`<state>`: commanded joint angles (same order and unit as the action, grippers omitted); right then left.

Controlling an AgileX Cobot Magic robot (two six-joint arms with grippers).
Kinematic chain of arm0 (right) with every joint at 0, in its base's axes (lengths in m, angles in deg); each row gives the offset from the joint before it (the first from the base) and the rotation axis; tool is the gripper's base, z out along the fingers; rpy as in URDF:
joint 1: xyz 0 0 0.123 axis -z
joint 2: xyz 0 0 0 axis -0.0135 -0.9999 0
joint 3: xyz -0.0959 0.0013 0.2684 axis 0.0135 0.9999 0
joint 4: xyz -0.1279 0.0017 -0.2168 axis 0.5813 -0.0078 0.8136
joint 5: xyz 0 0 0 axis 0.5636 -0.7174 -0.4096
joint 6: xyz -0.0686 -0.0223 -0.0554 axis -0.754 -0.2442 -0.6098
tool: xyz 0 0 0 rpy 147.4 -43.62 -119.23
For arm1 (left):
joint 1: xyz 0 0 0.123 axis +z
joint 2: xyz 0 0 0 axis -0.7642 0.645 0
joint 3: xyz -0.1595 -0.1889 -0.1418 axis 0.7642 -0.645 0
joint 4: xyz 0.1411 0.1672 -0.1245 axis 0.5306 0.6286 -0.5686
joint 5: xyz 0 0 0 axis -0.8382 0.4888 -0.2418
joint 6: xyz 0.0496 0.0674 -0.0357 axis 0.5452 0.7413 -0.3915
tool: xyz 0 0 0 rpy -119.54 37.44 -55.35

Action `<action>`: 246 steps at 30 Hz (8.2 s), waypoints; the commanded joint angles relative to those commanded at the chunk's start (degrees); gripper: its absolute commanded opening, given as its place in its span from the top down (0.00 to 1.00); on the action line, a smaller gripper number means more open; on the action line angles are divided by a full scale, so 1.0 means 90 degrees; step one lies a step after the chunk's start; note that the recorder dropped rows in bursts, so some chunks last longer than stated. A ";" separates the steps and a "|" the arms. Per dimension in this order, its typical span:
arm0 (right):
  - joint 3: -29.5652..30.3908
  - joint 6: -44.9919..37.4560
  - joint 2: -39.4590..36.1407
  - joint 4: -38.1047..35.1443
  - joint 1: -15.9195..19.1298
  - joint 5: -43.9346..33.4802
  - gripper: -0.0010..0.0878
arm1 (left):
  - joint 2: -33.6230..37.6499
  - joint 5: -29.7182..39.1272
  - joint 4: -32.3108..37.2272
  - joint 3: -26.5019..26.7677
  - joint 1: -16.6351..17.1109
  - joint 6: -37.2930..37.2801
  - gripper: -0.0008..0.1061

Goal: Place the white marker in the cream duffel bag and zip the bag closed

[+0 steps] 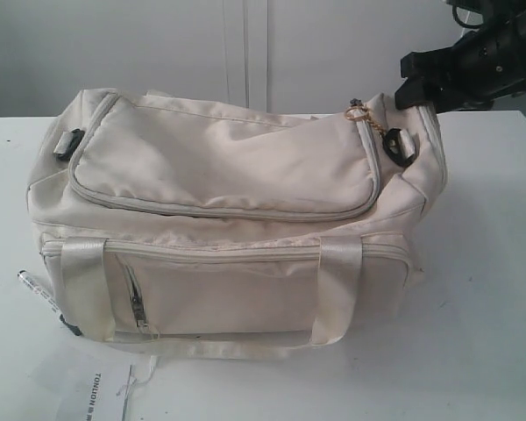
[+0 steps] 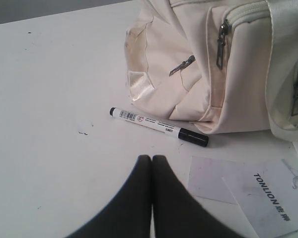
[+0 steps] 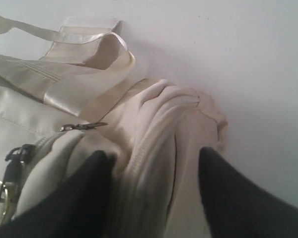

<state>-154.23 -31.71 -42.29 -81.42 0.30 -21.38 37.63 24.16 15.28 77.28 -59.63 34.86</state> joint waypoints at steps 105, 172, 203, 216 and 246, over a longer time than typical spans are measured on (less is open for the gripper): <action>0.0000 -0.0129 0.0000 -0.0255 -0.0001 0.0121 0.99 | 0.8013 -0.0162 -0.3452 0.6692 -0.3396 0.5043 0.99; 0.0000 -0.0129 0.0000 -0.0255 -0.0001 0.0163 0.99 | 1.2599 -0.3112 -0.2673 1.0089 -0.4382 0.4760 0.45; 0.0000 -0.0129 0.0000 -0.0255 -0.0001 0.0163 0.99 | 1.3104 -0.3191 -0.5896 1.0519 -0.4248 0.4913 0.39; 0.0000 -0.0129 0.0000 -0.0255 -0.0001 0.0163 0.99 | 1.3160 -0.2052 -0.6082 1.0968 -0.4068 0.4810 0.99; 0.0000 -0.0129 0.0000 -0.0255 -0.0001 0.0163 0.99 | 1.2812 -0.1528 -0.6266 1.0968 -0.4068 0.4792 0.99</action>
<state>-154.23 -32.88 -42.29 -83.71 0.29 -19.91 152.94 10.41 -41.11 175.99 -96.25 77.99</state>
